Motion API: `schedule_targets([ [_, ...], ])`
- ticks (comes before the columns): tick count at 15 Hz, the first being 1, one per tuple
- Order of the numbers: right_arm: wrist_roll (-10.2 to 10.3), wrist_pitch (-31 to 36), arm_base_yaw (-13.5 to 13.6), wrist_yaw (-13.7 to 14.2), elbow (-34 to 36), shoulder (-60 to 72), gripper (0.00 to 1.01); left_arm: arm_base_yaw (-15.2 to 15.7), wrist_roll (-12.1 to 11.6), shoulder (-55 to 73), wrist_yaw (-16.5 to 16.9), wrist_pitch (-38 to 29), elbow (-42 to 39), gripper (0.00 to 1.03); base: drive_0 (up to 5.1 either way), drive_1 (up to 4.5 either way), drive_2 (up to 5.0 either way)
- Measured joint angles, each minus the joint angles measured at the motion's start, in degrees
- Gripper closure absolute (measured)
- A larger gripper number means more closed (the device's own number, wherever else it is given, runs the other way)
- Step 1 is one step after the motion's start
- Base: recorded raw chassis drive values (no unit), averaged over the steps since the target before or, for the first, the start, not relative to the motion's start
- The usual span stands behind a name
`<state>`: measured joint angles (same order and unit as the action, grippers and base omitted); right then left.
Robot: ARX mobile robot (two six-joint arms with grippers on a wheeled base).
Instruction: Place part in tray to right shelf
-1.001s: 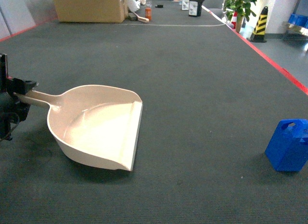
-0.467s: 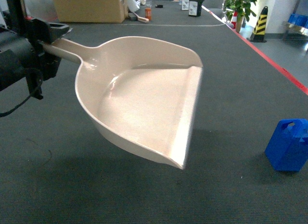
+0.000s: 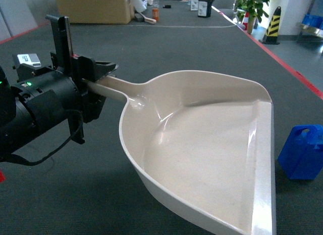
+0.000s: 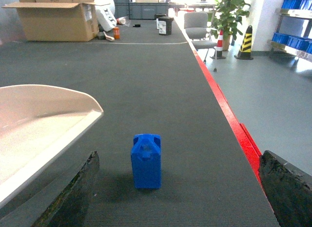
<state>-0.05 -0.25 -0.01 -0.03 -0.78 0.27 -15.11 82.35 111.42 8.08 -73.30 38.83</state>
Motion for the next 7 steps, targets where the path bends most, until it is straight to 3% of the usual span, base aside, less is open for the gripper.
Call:
schedule_targets([
  [6,0.0,0.0,0.0,0.0,0.0,0.0,0.03,0.35,1.27,0.24,-0.15,-0.07,-0.5,0.89,0.0,0.0,0.0],
  [7,-1.55,-6.29,1.22,3.39,-1.84,1.9,0.03,0.37,1.25,0.24,-0.15,-0.07,-0.5,0.89,0.0,0.0,0.0],
])
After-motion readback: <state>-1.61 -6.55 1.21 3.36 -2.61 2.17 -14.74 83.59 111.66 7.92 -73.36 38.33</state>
